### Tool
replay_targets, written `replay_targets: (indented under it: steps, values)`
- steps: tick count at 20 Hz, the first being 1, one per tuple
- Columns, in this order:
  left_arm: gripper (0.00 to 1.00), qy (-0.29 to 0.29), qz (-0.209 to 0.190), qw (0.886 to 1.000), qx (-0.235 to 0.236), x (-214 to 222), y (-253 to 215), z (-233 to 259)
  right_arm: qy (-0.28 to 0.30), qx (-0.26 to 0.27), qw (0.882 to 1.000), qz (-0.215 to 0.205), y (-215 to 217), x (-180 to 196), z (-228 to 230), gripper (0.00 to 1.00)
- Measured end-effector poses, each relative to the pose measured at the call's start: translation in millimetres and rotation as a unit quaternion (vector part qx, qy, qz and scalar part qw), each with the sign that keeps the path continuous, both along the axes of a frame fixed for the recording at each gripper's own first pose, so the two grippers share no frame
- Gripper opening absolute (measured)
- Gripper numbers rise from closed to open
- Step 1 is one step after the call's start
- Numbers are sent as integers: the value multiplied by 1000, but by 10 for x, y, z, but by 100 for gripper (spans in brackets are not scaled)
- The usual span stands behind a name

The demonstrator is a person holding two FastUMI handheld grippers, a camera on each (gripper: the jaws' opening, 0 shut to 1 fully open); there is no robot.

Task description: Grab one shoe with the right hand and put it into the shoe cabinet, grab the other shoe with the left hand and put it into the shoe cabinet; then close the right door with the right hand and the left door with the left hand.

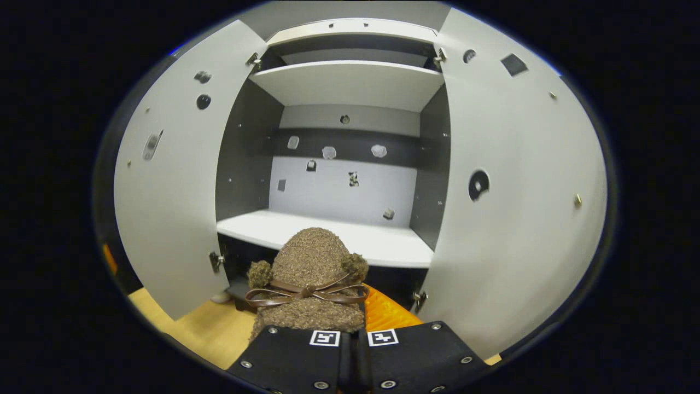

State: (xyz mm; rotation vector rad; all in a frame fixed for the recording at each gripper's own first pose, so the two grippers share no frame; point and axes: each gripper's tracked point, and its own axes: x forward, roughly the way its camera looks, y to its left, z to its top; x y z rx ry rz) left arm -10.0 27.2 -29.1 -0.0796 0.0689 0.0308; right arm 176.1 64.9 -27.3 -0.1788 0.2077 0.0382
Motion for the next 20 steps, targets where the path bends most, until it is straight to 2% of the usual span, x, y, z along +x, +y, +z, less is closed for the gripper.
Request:
replay_targets:
  steps: [1,3,4,5,7,8,10,12,13,14,15,16,19,20]
  values:
    - [94,-1,0,1000,1,-20,14,-2,-9,-5,1000,-13,-3,274,178,4]
    - [97,-3,7,1000,6,-68,81,6,-23,-24,998,-44,-133,745,348,4]
    - [94,-1,10,1000,6,-90,112,-12,-15,-34,998,-54,-140,1158,426,4]
    - [97,2,12,1000,4,-112,138,-26,0,-38,998,-59,-145,1405,402,4]
    - [97,6,22,1000,2,-141,225,-47,22,-31,997,-70,-169,1907,304,6]
    - [94,8,29,1000,2,-151,284,-54,36,-26,996,-79,-200,2069,226,6]
    - [94,10,44,999,2,-182,409,-63,65,-22,994,-89,-250,2360,-15,7]
    - [94,16,52,999,2,-194,494,-92,115,-27,988,-103,-340,2524,-331,7]
    - [97,18,55,998,3,-195,529,-111,136,-24,985,-107,-354,2556,-444,7]
    - [94,19,59,998,6,-182,563,-111,154,-13,982,-107,-348,2586,-549,9]
    - [97,20,61,998,9,-169,584,-120,168,-7,980,-109,-356,2588,-610,12]
    - [94,23,60,998,10,-152,585,-141,174,0,979,-110,-372,2571,-611,21]
    - [96,29,50,998,13,-89,518,-184,187,12,978,-94,-381,2432,-538,30]
    - [96,29,46,998,15,-71,486,-188,184,11,979,-90,-410,2373,-469,40]
